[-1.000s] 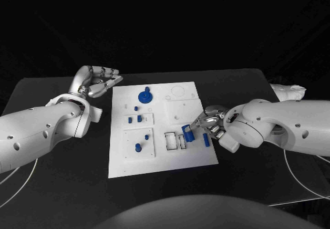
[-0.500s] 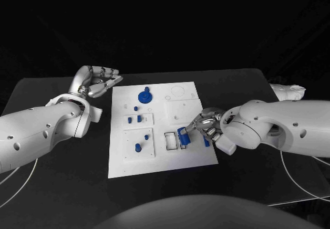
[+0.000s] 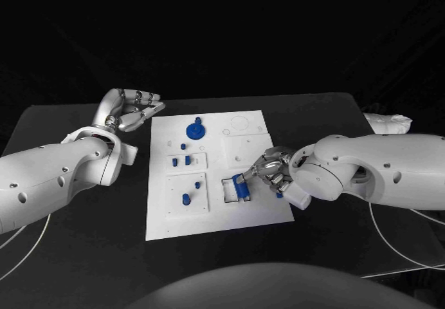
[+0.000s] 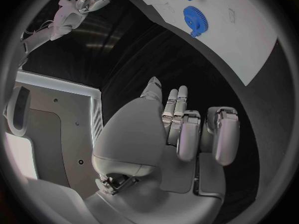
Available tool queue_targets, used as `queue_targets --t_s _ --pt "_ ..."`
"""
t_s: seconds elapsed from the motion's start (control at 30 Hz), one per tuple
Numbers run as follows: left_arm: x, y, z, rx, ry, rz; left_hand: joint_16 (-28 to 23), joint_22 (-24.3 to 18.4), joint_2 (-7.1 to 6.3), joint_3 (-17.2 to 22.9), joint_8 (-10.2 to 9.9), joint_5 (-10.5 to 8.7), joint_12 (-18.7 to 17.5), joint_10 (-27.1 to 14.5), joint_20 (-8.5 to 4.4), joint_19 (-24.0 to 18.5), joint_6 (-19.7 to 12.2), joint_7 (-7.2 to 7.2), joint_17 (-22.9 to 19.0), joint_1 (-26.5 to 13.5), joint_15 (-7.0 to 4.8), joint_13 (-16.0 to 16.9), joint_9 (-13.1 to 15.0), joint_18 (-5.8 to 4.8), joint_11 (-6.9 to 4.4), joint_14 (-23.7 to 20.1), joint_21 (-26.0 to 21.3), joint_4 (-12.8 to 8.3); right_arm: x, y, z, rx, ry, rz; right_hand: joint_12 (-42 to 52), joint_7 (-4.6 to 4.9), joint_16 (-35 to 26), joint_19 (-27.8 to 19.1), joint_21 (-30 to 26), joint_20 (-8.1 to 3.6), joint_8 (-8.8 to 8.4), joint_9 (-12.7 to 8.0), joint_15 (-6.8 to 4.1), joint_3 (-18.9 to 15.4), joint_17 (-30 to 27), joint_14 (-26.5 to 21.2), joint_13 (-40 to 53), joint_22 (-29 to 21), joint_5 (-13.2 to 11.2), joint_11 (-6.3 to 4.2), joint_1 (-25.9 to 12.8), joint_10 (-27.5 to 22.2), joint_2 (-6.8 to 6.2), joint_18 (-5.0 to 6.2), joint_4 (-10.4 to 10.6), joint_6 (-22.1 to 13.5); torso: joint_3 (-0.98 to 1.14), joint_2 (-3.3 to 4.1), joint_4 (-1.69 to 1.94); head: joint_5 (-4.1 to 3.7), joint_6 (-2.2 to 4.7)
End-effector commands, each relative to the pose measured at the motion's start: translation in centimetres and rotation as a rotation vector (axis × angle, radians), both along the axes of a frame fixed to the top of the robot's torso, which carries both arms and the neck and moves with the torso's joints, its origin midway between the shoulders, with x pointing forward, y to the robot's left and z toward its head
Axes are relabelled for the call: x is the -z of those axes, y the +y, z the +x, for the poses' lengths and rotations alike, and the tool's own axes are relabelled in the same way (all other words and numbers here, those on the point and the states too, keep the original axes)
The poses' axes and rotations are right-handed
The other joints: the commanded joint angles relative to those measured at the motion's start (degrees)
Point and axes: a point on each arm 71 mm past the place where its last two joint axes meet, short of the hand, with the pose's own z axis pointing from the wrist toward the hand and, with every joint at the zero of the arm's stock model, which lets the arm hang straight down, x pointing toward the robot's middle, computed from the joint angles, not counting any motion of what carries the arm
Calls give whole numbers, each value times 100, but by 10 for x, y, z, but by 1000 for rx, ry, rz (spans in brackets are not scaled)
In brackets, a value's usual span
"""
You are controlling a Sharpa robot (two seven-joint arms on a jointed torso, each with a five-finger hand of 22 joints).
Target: Assemble the parts on the task board
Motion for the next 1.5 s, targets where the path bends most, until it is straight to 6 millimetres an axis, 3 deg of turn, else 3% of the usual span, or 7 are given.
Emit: queue_targets --t_s 0.03,0.87,1.13,1.27,1.5 --pt "-1 -3 -1 21 -6 -2 15 1510 48 -24 -16 35 8 37 -8 613 27 -4 1510 -18 -9 1 -5 -43 -17 605 14 1 2 5 -1 -26 30 9 16 -339 23 610 25 -40 18 4 -31 29 1506 607 1494 1508 33 -19 35 600 3 -39 22 360 2 8 3 3 0" --pt "-1 -2 -1 24 -14 8 15 1510 48 -24 -16 35 8 37 -8 613 27 -4 1510 -18 -9 1 -5 -43 -17 605 14 1 9 15 4 -40 55 2 16 -330 23 610 25 -47 -36 -28 -38 12 1506 607 1494 1508 -9 -17 -19 600 -4 -39 60 339 -1 1 -4 27 0" --pt "-2 -2 -2 25 -14 7 15 1510 48 -24 -16 35 8 37 -8 613 27 -4 1510 -18 -9 1 -5 -43 -17 605 14 1 9 16 4 -45 60 2 16 -252 23 610 25 -27 -200 -123 3 -152 1506 607 1494 1508 -125 45 -273 600 -136 -39 212 210 3 4 -1 34 0" --pt "-2 -2 -2 25 -14 8 15 1510 48 -24 -16 35 8 37 -8 613 27 -4 1510 -18 -9 1 -5 -43 -17 605 14 1 9 17 3 -53 64 2 16 -200 23 610 25 3 -292 -175 43 -300 1506 607 1494 1508 -315 91 -451 600 -237 -39 318 117 3 3 -1 36 0" --pt "-1 -2 -2 26 -13 7 15 1510 48 -24 -16 35 8 37 -8 613 27 -4 1510 -18 -9 1 -5 -43 -17 605 14 1 9 17 3 -58 67 3 16 -176 23 610 25 23 -337 -202 63 -390 1506 607 1494 1508 -367 114 -528 600 -288 -39 365 63 -2 0 -3 34 0"
